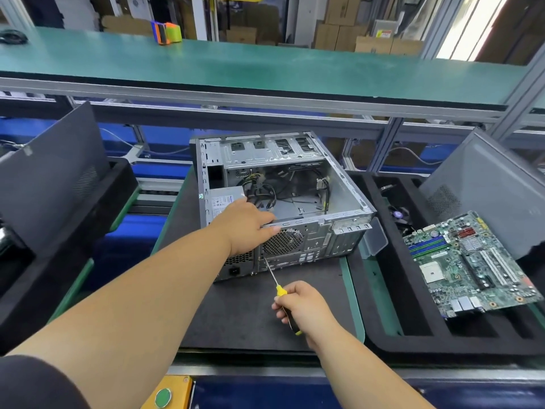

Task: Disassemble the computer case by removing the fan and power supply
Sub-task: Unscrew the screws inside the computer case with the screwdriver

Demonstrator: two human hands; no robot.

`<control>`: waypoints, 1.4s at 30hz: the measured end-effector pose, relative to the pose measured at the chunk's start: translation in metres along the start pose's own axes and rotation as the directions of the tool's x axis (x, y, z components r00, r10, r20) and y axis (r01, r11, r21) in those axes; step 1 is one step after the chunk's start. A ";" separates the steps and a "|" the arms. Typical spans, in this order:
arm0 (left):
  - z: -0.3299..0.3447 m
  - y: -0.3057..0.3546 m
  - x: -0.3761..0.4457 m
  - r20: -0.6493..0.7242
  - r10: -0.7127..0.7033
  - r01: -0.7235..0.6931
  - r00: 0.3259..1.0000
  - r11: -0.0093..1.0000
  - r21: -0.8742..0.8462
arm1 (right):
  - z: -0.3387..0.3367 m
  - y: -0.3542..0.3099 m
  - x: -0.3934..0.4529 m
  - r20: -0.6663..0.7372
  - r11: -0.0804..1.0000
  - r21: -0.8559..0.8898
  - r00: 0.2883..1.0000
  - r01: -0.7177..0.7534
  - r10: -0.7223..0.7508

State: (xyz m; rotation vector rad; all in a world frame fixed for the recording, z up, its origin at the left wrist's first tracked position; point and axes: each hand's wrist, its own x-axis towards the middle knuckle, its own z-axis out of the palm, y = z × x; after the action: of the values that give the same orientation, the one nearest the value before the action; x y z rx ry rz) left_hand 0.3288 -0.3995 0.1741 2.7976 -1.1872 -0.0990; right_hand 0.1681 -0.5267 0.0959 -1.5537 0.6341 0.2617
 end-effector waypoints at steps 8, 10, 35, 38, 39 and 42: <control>0.000 0.001 -0.001 -0.032 0.002 -0.002 1.000 1.000 -0.020 | 0.003 -0.001 0.003 0.018 1.000 -0.003 1.000 -0.015 0.016; 0.000 0.001 -0.001 -0.032 0.001 -0.002 0.999 1.000 -0.029 | 0.003 -0.001 0.003 0.021 1.000 -0.003 1.000 -0.016 0.016; -0.004 0.005 -0.004 -0.017 -0.022 0.021 1.000 0.998 -0.055 | -0.002 -0.002 -0.003 0.024 1.000 0.010 0.999 -0.025 0.025; -0.004 0.004 -0.003 -0.007 -0.016 0.016 1.000 0.999 -0.043 | -0.002 -0.002 -0.001 0.030 0.999 0.016 0.999 -0.034 0.033; -0.004 0.004 -0.003 -0.009 -0.016 0.015 1.000 0.999 -0.042 | -0.002 -0.002 -0.001 0.032 0.999 0.017 0.999 -0.038 0.037; -0.002 0.002 -0.003 -0.019 -0.012 0.011 1.000 0.999 -0.043 | -0.001 -0.001 0.001 0.036 0.999 0.016 0.998 -0.046 0.046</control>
State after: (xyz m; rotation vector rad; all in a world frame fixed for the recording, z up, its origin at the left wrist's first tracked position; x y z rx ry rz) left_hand 0.3254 -0.3985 0.1768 2.7621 -1.1506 -0.0977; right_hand 0.1686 -0.5280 0.0963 -1.5160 0.6432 0.3170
